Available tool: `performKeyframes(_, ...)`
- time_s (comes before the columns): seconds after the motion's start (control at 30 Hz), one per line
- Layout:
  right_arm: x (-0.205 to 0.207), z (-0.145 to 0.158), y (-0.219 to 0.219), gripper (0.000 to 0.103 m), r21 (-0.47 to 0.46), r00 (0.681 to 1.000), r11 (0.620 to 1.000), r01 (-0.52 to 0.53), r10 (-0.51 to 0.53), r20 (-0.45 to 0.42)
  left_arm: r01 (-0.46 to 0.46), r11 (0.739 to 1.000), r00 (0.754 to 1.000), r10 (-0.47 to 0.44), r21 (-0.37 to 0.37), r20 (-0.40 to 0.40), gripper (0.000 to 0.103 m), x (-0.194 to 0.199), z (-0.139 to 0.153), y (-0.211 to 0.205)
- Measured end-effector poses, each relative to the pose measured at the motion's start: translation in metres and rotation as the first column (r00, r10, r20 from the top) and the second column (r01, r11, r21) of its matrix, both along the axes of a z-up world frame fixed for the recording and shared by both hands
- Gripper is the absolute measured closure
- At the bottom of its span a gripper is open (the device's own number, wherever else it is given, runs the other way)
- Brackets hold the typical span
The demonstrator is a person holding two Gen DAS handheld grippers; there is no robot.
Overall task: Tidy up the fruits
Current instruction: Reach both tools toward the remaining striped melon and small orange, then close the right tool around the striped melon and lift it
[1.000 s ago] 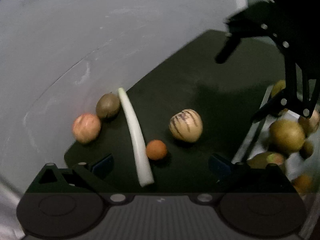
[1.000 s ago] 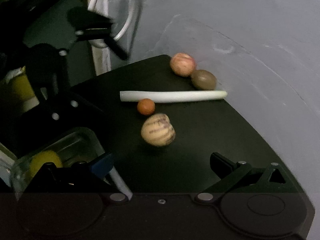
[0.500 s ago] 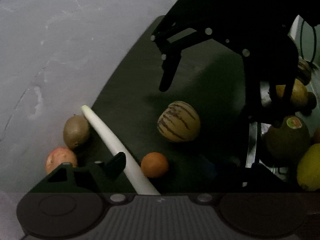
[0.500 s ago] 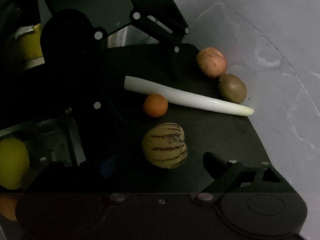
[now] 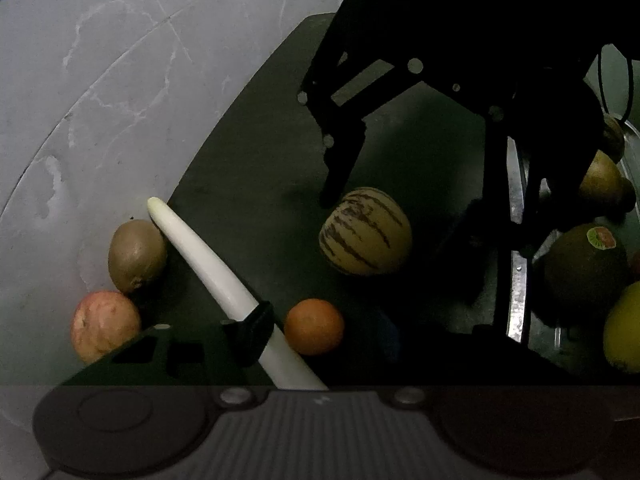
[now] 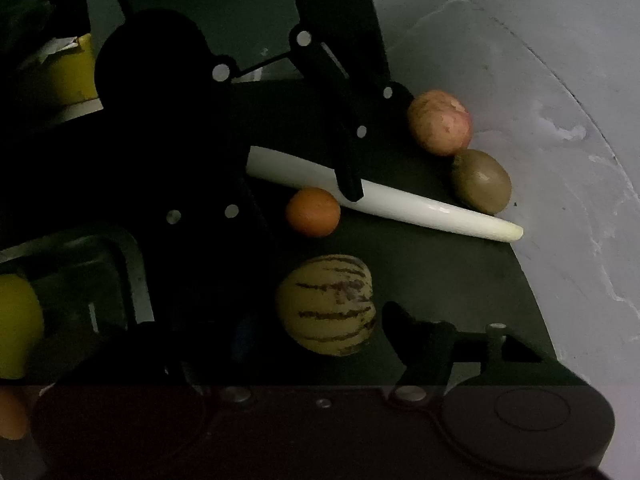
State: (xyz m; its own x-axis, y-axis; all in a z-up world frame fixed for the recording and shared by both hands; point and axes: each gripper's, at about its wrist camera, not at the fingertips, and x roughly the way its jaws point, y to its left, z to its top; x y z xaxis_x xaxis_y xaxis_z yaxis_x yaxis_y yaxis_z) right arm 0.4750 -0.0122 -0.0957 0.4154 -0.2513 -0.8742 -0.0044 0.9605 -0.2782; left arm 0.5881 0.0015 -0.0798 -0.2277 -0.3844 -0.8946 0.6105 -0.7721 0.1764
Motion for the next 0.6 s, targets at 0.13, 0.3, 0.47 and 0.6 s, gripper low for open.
performKeyframes(0.13,0.003,-0.001,-0.001,0.043,0.009,1.000,1.000,-0.003,0.003,0.006,0.013,1.000,1.000,-0.013,-0.001,0.018,0.049,-0.001,-0.001,-0.003)
performKeyframes(0.3,0.003,-0.001,-0.002,0.047,0.003,1.000,1.000,0.001,-0.001,0.006,0.028,0.999,0.998,-0.029,0.020,0.051,0.058,-0.005,-0.001,-0.007)
performKeyframes(0.47,-0.005,-0.001,-0.001,0.047,0.015,1.000,1.000,0.024,-0.024,0.011,0.034,0.999,0.995,-0.036,0.033,0.088,0.058,-0.010,-0.004,-0.012)
performKeyframes(0.6,-0.007,0.000,-0.004,0.047,0.034,0.998,0.998,0.057,-0.057,0.023,0.009,0.999,0.995,-0.013,0.036,0.098,0.064,-0.013,-0.007,-0.015)
